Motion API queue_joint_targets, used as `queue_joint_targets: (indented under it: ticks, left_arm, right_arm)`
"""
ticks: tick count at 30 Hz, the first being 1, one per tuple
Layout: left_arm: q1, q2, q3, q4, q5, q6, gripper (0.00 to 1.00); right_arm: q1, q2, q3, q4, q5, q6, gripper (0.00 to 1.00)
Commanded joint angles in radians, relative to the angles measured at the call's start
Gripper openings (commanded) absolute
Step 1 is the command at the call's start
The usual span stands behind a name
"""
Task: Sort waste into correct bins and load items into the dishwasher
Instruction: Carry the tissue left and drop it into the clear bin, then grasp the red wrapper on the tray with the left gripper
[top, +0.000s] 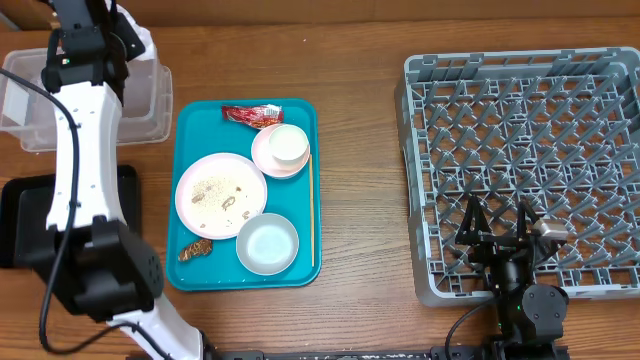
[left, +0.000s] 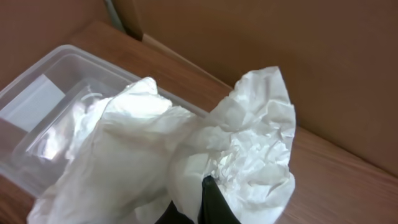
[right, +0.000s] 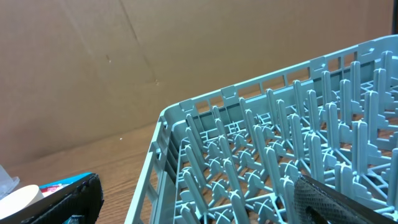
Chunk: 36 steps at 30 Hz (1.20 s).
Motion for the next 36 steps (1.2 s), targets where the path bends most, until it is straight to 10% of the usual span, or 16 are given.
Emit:
queue_joint_targets:
  ticks: [1, 7, 15, 26, 36]
  left_arm:
    - [0.045, 0.088, 0.014, 0.013, -0.042, 0.046, 0.15]
    - [0.105, 0.142, 0.014, 0.023, -0.05, 0.045, 0.87]
    - [0.092, 0.081, 0.014, -0.038, -0.027, 0.045, 0.89]
    - [-0.064, -0.137, 0.014, -0.101, 0.598, 0.045, 0.95]
    - [-0.214, -0.007, 0.014, -0.213, 0.385, 0.046, 1.0]
  right_arm:
    - [-0.003, -0.011, -0.01, 0.003, -0.001, -0.003, 1.0]
    - [-0.003, -0.011, -0.01, 0.003, -0.001, -0.003, 1.0]
    - [-0.003, -0.011, -0.01, 0.003, -0.001, -0.003, 1.0]
    - [-0.003, -0.011, -0.01, 0.003, -0.001, -0.003, 1.0]
    - [-0.003, -0.011, -0.01, 0.003, -0.001, -0.003, 1.0]
